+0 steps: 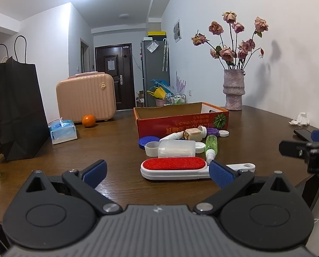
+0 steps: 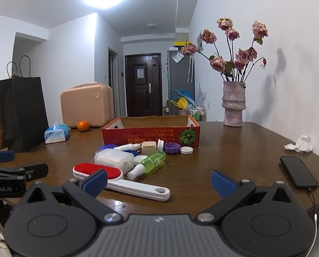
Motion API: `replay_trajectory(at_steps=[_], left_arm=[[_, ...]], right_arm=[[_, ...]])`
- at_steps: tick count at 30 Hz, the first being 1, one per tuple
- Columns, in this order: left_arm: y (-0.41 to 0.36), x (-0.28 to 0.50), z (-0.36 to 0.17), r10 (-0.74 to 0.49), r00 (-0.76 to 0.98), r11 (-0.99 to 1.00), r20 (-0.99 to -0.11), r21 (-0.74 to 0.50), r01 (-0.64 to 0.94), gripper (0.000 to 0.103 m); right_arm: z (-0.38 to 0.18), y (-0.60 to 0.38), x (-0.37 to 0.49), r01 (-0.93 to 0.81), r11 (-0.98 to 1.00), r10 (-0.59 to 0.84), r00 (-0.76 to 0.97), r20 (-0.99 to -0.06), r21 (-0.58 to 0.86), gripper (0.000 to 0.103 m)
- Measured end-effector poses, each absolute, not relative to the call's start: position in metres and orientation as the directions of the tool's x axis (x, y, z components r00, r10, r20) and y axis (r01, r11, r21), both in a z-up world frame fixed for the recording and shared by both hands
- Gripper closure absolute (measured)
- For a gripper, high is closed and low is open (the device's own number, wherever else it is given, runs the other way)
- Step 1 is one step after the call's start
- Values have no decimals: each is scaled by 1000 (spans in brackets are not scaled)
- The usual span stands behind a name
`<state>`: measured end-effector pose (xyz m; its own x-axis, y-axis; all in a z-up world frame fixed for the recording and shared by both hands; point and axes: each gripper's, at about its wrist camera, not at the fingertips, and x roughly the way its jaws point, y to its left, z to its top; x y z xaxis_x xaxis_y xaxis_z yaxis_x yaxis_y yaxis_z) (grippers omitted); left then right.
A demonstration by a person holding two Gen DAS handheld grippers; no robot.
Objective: Organize rigid objects
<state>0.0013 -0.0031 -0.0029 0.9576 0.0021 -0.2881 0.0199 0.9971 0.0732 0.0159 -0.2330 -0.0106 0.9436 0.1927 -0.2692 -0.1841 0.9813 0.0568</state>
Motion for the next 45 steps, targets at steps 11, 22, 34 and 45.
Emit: replay_trajectory(at_steps=[11,22,34,45], left_arm=[[-4,4,-3,5,958,997,-288,72,16,0],[-2,5,-4,3,955,997,-295,70,18,0],[0,11,-4,9,953,997,-303,75,15,0],[12,54,-13,15,927,998,-375,65,10,0]], right_arm=[[-12,-235,16,-178,983,186,946,-266,51,0],[-10,-234,17,-175,983,181,946,-267,48,0],[-13,-232,24,-175,982,186,945,-267,65,0],[-40,-242,65,-123,988,151,915,-374,97,0]])
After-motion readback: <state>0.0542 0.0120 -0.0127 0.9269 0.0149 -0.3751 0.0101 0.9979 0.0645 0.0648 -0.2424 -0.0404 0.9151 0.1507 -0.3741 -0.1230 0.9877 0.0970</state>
